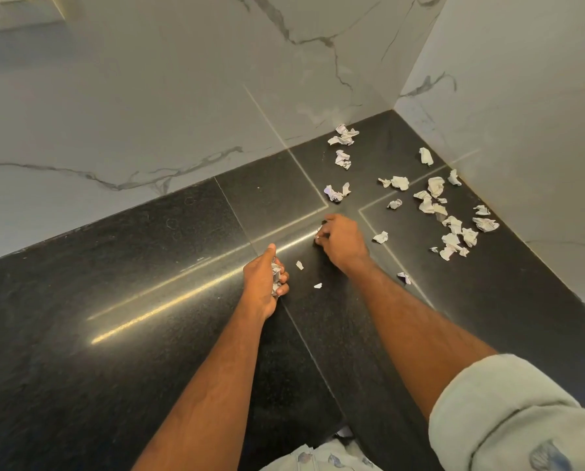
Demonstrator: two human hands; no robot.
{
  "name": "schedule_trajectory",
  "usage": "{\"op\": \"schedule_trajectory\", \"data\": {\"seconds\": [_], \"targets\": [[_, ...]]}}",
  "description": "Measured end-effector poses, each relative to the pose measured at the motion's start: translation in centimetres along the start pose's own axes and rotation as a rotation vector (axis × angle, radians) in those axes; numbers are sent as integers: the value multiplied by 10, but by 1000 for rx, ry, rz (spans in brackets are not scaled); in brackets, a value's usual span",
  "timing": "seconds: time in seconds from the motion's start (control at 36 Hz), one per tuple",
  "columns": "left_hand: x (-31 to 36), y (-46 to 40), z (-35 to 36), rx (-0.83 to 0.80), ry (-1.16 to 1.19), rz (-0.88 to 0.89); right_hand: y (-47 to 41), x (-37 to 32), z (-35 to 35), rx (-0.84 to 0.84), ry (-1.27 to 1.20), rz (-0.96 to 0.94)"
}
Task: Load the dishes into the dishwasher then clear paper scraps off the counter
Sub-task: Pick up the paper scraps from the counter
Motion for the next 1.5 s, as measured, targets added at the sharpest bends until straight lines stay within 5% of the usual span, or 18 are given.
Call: {"op": "schedule_trajectory", "data": {"seconds": [0.22,0.42,0.61,0.89,1.11,1.28,1.5], "targets": [[3,-1,1,-14,-19,17,0,-12,15,-18,176,-91],[5,-1,2,-32,-33,29,36,-10,15,-59,-311,18],[3,-3,2,-37,-39,27,53,-32,42,-163,77,-75],[-4,0,-1,-17,39,-2,53,-32,38,-156,79,92],[-11,-1,5,-5,201,-39,73,-45,17,-234,-457,-26],[-30,13,41,-161,199,-66,83,-62,7,-57,-42,-130],[-42,9,51,-48,173,-110,84,-40,5,-92,-93,-85]]}}
Point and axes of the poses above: each hand's wrist, its own y-axis away from the middle knuckle, its own z-axis out of the palm, x = y × z, the point moved 9 cm from there along -y, towards the middle knuckle, and after that the axes turned 5 degrees about z, right-handed, at the moved point
